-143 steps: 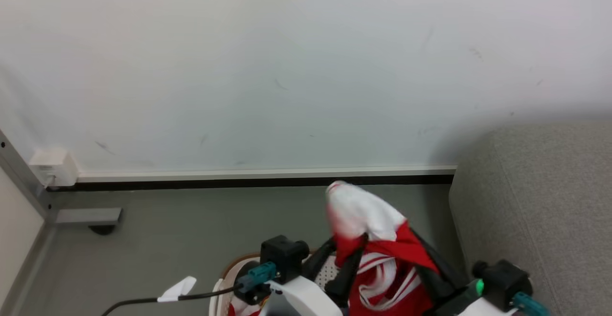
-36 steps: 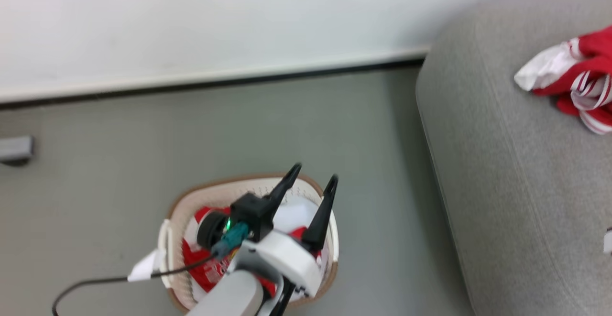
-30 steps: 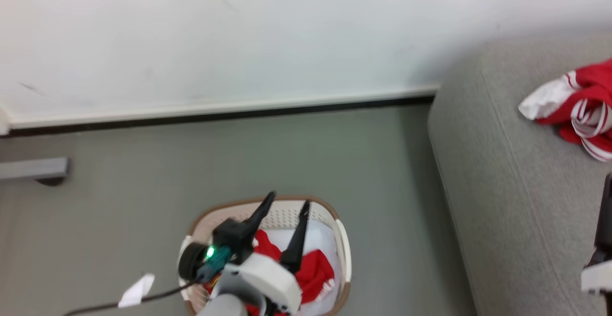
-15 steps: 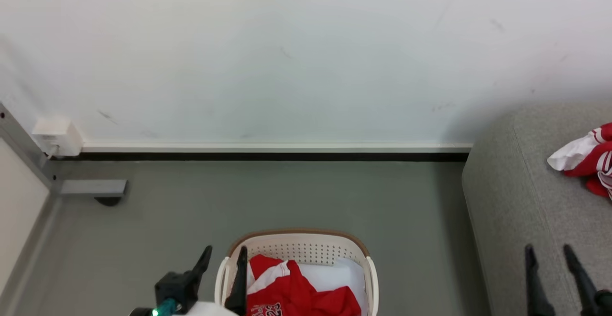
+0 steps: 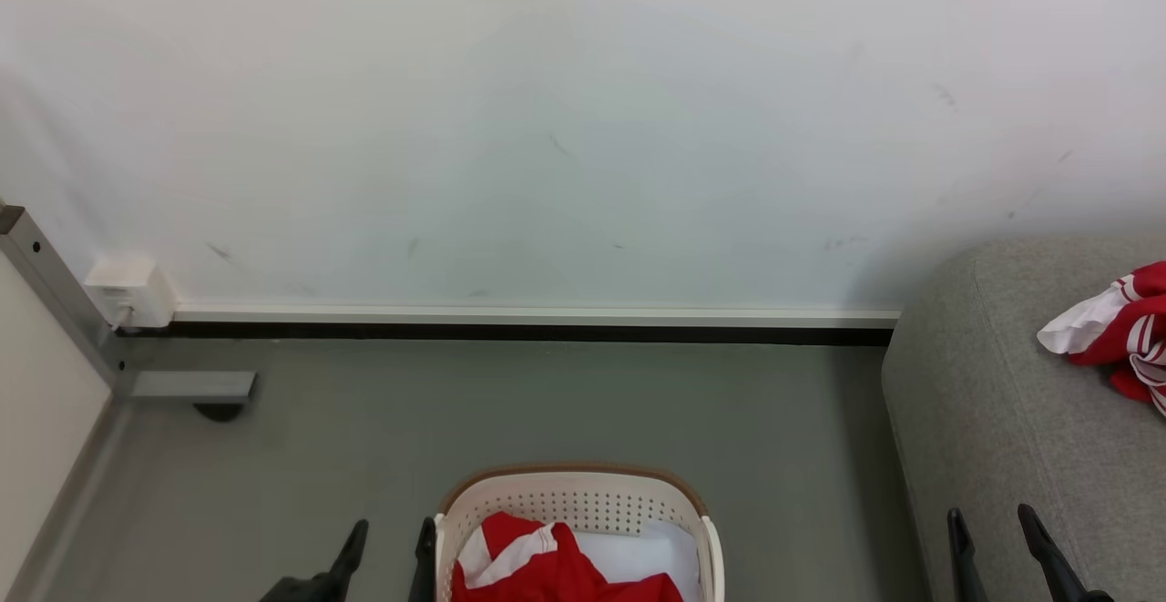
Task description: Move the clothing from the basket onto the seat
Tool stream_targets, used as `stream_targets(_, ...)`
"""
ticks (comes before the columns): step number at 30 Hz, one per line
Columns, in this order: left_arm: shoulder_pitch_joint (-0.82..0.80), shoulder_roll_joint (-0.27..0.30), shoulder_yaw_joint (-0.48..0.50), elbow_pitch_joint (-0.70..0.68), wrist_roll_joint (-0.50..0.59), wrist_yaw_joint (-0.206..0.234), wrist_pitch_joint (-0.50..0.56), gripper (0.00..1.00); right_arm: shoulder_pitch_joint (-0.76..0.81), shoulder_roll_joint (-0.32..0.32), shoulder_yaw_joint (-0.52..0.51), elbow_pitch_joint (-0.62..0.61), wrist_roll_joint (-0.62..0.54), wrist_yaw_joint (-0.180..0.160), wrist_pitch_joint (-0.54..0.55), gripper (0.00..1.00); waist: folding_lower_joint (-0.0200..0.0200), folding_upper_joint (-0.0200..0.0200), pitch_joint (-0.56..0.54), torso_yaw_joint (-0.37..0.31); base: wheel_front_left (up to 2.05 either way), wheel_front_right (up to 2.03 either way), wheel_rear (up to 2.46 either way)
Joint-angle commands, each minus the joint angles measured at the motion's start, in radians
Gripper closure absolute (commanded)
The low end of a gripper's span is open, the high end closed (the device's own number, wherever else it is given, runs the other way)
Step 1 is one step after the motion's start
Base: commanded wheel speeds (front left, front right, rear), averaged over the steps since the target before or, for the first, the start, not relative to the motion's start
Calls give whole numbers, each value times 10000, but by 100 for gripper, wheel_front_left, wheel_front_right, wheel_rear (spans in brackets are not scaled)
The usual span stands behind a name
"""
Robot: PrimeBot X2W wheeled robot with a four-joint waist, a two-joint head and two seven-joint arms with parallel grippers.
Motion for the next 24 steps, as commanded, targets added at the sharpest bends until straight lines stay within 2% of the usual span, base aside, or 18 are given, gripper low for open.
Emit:
stream_targets(1, 149, -72, 161, 61, 251, -117, -6, 0, 104, 14, -24, -13, -24, -22, 7, 0, 1, -1, 4, -6, 0, 0, 0)
stream_targets(18, 155, -619, 1009, 311, 1096, -855, -6, 0, -116, 38, -157, -32, -108, -22, 6, 0, 1, -1, 68, -115, 0, 0, 0)
stream_targets(24, -27, -706, 976, 582, 1157, -1081, -7, 0, -214, 37, -112, -91, -125, -22, 6, 0, 1, -1, 145, -259, 0, 0, 0)
